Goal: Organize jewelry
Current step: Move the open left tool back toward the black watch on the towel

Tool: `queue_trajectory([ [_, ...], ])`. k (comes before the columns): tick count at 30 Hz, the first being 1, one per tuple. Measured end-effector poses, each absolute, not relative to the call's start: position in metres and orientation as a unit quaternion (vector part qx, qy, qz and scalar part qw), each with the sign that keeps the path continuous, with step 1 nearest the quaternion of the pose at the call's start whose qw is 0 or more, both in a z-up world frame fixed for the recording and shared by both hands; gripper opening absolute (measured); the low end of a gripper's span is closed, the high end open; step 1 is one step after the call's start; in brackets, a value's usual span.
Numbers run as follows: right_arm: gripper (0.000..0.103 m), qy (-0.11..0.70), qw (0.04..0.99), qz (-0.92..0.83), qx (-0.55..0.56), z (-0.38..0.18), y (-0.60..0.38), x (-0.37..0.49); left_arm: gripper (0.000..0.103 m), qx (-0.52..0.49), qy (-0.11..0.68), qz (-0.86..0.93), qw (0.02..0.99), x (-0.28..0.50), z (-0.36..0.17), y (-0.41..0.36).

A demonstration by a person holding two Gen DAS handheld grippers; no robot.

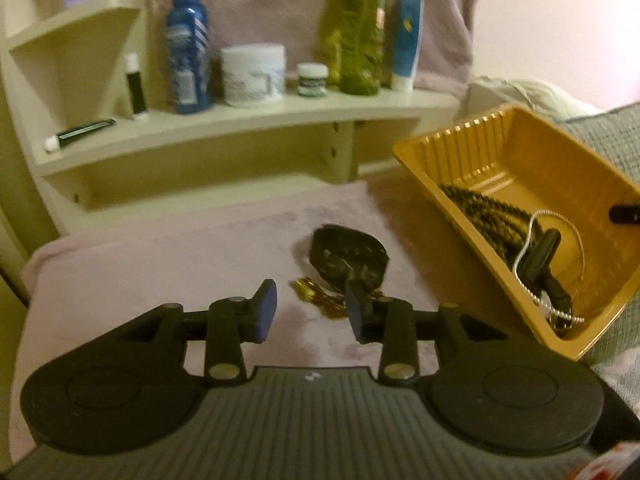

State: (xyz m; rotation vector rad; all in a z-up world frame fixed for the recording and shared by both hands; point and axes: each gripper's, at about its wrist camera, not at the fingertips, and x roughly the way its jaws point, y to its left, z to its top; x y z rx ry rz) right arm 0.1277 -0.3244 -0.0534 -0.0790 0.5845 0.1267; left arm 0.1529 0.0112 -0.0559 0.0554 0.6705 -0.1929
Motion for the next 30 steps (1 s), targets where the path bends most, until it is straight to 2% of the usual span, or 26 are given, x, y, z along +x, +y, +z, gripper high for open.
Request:
queue_trajectory([
  [5, 0.003, 0.290, 0.954, 0.062, -0.040, -0.055, -0.325, 0.129, 0.032, 0.020, 0.338, -0.086, 0.937, 0.164, -0.067, 0.003],
  [8, 0.003, 0.292, 0.954, 0.062, -0.040, -0.056, -0.326, 0.130, 0.019, 0.014, 0.344, -0.074, 0.936, 0.173, -0.073, 0.002],
  [19, 0.003, 0.296, 0.952, 0.061, -0.041, -0.057, -0.326, 0.132, 0.017, 0.002, 0.361, -0.055, 0.931, 0.195, -0.084, 0.007],
  [21, 0.003, 0.296, 0.952, 0.061, -0.041, -0.057, -0.326, 0.132, 0.014, -0.003, 0.364, -0.058, 0.930, 0.195, -0.085, 0.011],
  [22, 0.003, 0.295, 0.953, 0.061, -0.041, -0.057, -0.326, 0.132, 0.006, -0.005, 0.365, -0.062, 0.929, 0.194, -0.084, 0.012],
  [30, 0.003, 0.292, 0.953, 0.062, -0.042, -0.057, -0.327, 0.133, 0.004, -0.006, 0.362, -0.063, 0.930, 0.176, -0.072, 0.037],
])
